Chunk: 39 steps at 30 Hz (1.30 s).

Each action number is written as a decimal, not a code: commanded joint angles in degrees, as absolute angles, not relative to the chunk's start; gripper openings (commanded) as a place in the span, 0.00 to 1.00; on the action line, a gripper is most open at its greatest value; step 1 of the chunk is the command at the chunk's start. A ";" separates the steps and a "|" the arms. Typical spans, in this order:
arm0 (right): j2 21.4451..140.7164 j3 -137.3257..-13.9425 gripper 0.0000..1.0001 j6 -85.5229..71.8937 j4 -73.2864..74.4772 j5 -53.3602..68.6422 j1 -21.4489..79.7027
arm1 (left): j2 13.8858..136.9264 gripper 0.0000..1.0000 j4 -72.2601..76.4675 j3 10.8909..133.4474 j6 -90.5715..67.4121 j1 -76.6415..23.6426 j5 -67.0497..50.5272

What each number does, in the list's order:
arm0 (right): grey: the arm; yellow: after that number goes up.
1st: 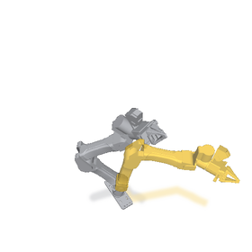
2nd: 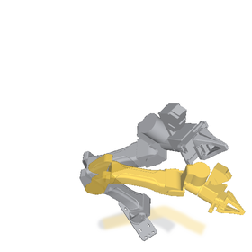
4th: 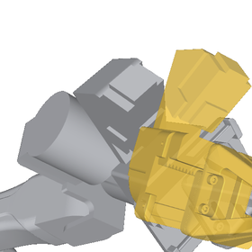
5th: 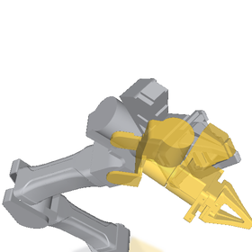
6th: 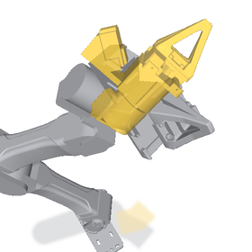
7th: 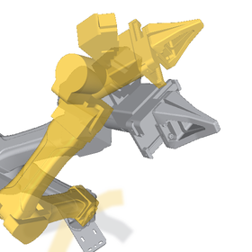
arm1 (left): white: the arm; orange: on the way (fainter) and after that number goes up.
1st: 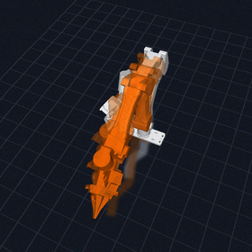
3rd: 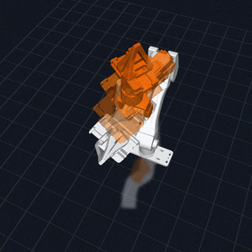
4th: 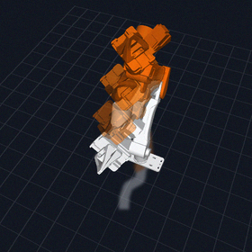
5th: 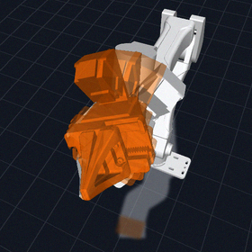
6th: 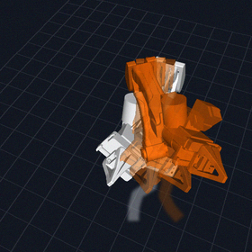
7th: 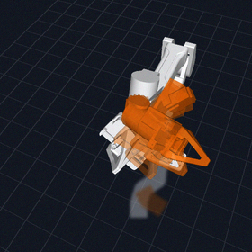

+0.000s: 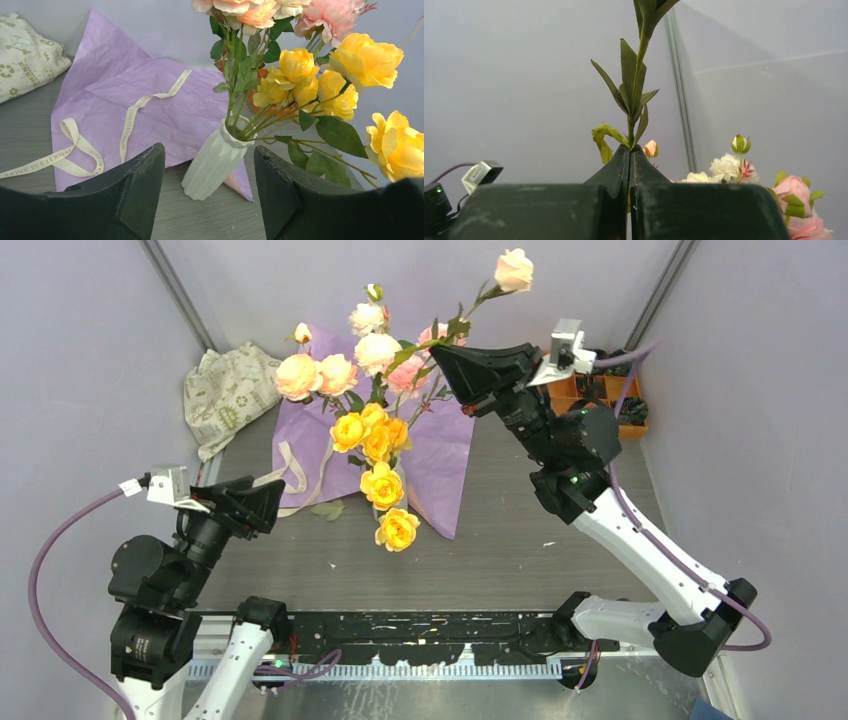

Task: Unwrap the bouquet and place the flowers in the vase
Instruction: Insert the fake flower into the vase.

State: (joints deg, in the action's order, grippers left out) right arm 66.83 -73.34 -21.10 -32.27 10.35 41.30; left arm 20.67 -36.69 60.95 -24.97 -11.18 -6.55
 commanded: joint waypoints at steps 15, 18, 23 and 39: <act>64.54 -65.45 0.01 -17.72 -49.10 9.30 41.54 | 22.79 0.66 -32.34 61.09 -22.66 -10.90 -6.76; 65.02 -63.16 0.01 -18.00 -51.16 8.75 41.57 | 22.43 0.66 -32.39 61.08 -22.12 -10.95 -6.86; 64.99 -60.20 0.01 -18.69 -51.53 8.11 41.53 | 21.96 0.66 -32.41 60.78 -21.86 -10.90 -6.94; 65.44 -50.32 0.01 -23.54 -45.57 7.03 41.84 | 21.36 0.66 -31.04 59.64 -22.59 -10.91 -7.30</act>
